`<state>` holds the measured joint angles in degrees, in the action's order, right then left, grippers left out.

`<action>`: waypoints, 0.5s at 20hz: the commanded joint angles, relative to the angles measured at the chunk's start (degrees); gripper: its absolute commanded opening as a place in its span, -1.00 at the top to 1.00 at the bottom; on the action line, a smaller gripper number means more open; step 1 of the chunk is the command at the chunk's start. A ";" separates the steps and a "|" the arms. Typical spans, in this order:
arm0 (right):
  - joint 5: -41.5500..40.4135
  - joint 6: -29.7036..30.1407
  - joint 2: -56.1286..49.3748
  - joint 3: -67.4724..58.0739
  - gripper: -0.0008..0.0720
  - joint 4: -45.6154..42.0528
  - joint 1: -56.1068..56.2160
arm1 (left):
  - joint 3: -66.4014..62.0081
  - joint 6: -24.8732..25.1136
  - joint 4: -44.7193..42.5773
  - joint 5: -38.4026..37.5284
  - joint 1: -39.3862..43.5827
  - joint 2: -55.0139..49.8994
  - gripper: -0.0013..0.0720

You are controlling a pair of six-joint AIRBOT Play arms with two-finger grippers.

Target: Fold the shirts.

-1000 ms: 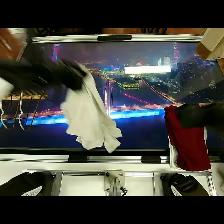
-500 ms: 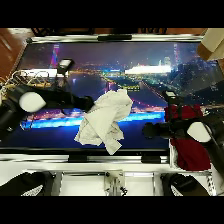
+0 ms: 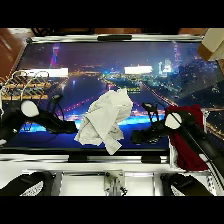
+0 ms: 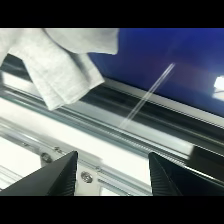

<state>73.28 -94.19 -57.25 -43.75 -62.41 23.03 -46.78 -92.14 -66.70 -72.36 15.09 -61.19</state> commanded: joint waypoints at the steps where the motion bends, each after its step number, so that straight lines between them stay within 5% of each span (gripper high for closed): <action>1: -3.78 3.65 -5.64 0.90 -0.65 5.60 3.30 | 9.03 1.64 10.38 11.74 4.72 -1.01 -0.95; 3: -6.47 4.39 -8.94 0.90 -0.83 6.08 7.52 | 9.44 1.66 10.40 14.47 7.45 -3.02 -0.66; 7: -11.98 6.49 -14.99 0.90 -0.83 11.82 11.13 | 9.44 1.51 10.38 18.71 8.11 -6.25 -0.57; 8: -13.75 7.87 -16.04 0.90 -0.83 14.21 11.15 | 9.44 1.57 10.38 19.30 8.11 -6.88 -0.06; 10: -17.40 8.50 -17.64 0.90 -0.83 16.48 11.13 | 9.44 1.75 10.38 20.39 8.11 -7.37 0.18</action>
<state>61.39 -87.72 -71.90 -42.87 -50.81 33.17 -37.71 -90.65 -56.86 -55.13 22.79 -67.26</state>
